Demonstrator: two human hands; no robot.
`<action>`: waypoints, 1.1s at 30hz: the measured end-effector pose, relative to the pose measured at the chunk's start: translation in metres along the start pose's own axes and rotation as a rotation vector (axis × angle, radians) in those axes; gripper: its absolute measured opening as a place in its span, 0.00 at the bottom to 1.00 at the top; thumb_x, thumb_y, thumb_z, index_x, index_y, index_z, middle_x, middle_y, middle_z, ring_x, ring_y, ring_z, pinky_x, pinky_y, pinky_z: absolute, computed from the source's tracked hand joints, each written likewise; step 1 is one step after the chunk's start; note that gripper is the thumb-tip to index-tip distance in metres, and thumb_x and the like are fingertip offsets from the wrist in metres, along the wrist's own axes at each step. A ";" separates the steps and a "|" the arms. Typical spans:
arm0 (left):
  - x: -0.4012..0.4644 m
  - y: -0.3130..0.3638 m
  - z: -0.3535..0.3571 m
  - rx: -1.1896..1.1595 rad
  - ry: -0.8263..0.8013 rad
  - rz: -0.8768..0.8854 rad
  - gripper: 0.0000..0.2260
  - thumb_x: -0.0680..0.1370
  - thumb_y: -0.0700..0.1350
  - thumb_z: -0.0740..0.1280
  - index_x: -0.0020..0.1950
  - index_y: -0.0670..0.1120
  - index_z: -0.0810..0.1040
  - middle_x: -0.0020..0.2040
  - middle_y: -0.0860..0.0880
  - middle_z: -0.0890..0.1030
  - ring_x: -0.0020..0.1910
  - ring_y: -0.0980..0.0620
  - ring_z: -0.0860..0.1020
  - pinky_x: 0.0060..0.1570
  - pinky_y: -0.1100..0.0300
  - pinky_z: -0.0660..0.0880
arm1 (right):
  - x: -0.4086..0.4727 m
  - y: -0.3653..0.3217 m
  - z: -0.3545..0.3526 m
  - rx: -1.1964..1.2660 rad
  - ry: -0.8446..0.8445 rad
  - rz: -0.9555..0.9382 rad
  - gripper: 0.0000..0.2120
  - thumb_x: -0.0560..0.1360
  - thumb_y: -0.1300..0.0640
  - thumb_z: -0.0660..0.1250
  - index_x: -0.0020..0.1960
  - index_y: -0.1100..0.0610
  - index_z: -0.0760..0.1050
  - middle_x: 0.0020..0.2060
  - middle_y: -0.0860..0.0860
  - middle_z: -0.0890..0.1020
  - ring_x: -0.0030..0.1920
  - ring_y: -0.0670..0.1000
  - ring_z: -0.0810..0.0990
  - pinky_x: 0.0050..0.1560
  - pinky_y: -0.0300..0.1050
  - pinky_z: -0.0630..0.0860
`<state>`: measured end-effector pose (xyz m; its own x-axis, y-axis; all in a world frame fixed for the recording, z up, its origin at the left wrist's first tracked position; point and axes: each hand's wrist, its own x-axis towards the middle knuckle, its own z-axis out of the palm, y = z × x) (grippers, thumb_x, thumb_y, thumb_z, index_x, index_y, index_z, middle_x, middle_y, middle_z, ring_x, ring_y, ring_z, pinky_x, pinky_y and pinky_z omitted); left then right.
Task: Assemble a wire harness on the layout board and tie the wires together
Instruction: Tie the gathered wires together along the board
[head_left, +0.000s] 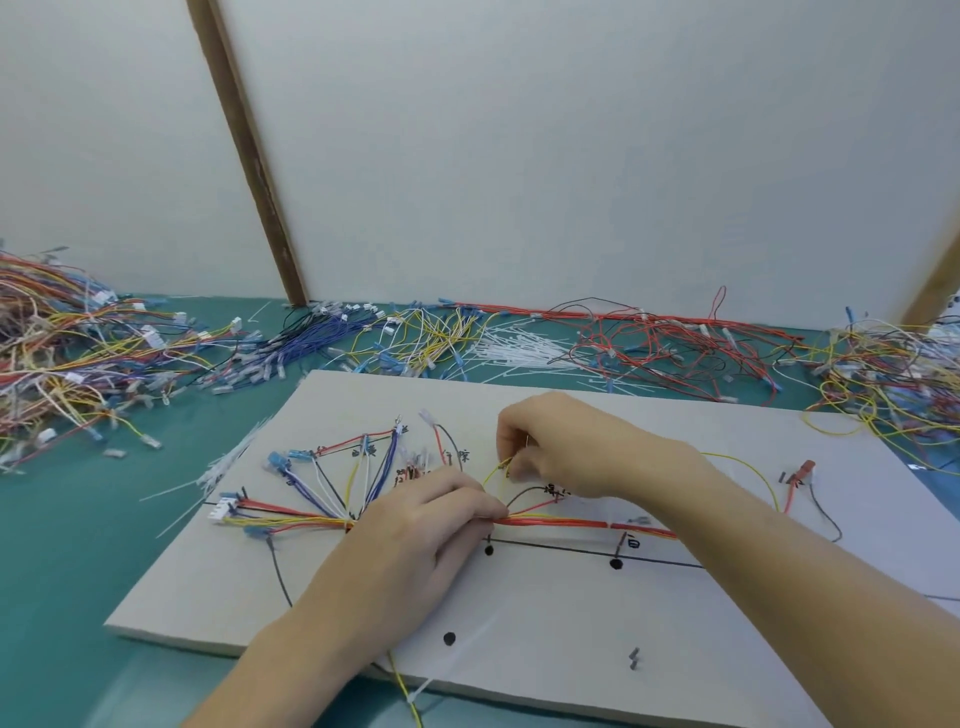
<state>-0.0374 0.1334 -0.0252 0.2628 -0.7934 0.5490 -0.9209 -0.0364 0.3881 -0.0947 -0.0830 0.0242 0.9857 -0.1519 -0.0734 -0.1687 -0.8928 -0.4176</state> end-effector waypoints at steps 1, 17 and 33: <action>0.000 -0.001 0.000 0.000 -0.003 -0.001 0.07 0.80 0.40 0.70 0.56 0.48 0.84 0.52 0.56 0.81 0.49 0.57 0.80 0.49 0.58 0.77 | 0.000 -0.001 -0.004 0.050 0.009 -0.011 0.09 0.77 0.63 0.72 0.45 0.50 0.78 0.39 0.43 0.80 0.35 0.39 0.77 0.36 0.36 0.70; -0.017 -0.014 -0.059 0.124 0.070 -0.328 0.05 0.74 0.53 0.71 0.49 0.58 0.83 0.42 0.62 0.82 0.47 0.59 0.79 0.51 0.57 0.75 | 0.028 -0.028 0.014 0.171 0.101 -0.021 0.09 0.79 0.56 0.66 0.53 0.48 0.84 0.39 0.43 0.81 0.30 0.35 0.75 0.30 0.27 0.65; -0.025 -0.030 -0.039 0.548 -0.148 -0.043 0.05 0.79 0.48 0.66 0.49 0.57 0.80 0.42 0.57 0.77 0.42 0.49 0.77 0.40 0.54 0.75 | 0.059 -0.045 0.019 0.136 -0.069 -0.127 0.07 0.77 0.64 0.68 0.50 0.54 0.82 0.44 0.54 0.86 0.41 0.51 0.85 0.45 0.47 0.83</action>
<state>-0.0048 0.1780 -0.0212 0.2961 -0.8598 0.4160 -0.9357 -0.3486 -0.0546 -0.0288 -0.0434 0.0215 0.9974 -0.0077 -0.0723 -0.0460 -0.8366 -0.5458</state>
